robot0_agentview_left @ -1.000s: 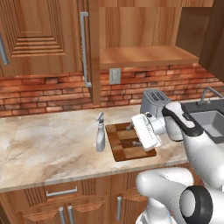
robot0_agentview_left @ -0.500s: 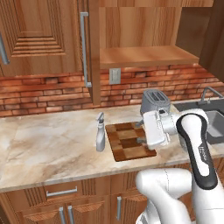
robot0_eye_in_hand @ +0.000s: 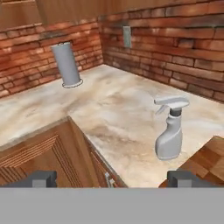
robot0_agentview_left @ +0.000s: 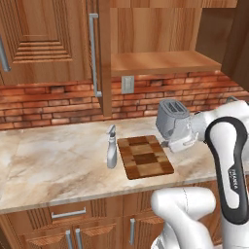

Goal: Grab the spray bottle from the cabinet, then place it next to the cutting board for sanitizing. Then grab the dish brush from the countertop next to the sink and place it next to the cutting board.

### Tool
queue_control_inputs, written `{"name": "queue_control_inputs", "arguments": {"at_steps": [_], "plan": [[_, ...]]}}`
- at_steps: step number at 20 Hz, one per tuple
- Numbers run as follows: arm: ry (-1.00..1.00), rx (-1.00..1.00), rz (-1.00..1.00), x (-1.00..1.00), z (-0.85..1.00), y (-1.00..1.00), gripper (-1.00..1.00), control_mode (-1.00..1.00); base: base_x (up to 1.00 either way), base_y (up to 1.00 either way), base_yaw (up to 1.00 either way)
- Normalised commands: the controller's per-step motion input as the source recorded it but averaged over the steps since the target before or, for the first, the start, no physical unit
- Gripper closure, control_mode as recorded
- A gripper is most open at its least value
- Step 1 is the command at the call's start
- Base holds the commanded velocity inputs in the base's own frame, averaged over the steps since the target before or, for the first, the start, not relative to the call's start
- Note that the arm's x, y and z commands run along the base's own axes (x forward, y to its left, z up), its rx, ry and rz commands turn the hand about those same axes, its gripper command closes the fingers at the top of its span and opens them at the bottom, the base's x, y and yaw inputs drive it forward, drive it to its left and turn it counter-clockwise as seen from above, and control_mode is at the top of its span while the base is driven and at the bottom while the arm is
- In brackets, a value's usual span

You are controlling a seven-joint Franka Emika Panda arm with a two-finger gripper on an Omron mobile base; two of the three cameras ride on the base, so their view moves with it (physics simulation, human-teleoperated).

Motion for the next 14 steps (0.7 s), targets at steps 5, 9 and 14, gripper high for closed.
{"name": "queue_control_inputs", "arguments": {"at_steps": [5, 9, 14], "plan": [[0.28, -0.24, -0.33, -0.36, 0.36, -0.17, -1.0, -1.0, 0.0, 0.0, 0.0], [0.01, -0.3, -0.5, -0.36, 0.01, -0.24, -1.0, -1.0, 0.0, 0.0, 0.0], [0.11, -0.21, -0.52, -0.21, 0.0, -0.35, -1.0, -1.0, 0.0, 0.0, 0.0]]}}
